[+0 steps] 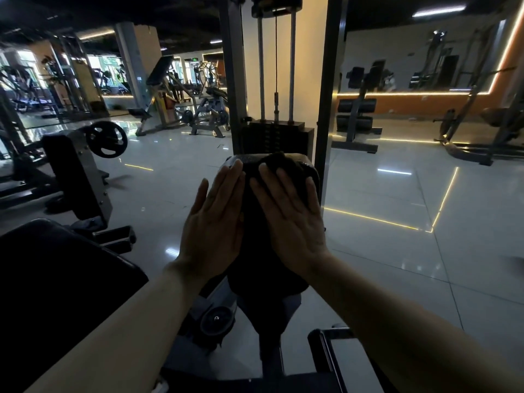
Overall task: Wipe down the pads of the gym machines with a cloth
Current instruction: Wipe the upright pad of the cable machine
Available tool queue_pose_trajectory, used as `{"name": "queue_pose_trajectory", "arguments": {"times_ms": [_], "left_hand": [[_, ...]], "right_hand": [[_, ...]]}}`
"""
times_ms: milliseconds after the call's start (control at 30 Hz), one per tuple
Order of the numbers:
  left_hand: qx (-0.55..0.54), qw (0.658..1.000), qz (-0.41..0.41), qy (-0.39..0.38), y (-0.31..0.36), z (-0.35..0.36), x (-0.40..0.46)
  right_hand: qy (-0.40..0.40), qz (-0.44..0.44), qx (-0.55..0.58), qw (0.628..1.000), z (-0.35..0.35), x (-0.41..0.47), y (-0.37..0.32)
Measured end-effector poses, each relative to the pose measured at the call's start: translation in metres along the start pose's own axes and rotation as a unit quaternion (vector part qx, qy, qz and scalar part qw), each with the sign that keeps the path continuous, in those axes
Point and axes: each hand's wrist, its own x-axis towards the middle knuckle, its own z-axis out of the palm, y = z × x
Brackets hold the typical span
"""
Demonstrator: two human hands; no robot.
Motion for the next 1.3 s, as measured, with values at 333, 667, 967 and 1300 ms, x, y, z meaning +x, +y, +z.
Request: {"name": "queue_pose_trajectory", "arguments": {"times_ms": [333,667,967,1300], "left_hand": [[-0.164,0.984,0.005,0.075,0.045,-0.010,0.006],[-0.019,0.993,-0.097,0.056,0.098,0.029,0.019],[0.098,0.970,-0.193,0.107,0.074,0.041,0.006],[0.095,0.982,-0.116,0.118,0.041,0.024,0.040]], "right_hand": [[-0.017,0.068,0.327,0.943,-0.033,0.008,-0.006],[0.042,0.012,0.424,0.905,-0.052,0.002,0.035],[0.007,0.072,0.180,0.981,-0.034,0.008,0.036],[0.076,0.055,0.154,0.984,0.007,-0.001,0.036]]}}
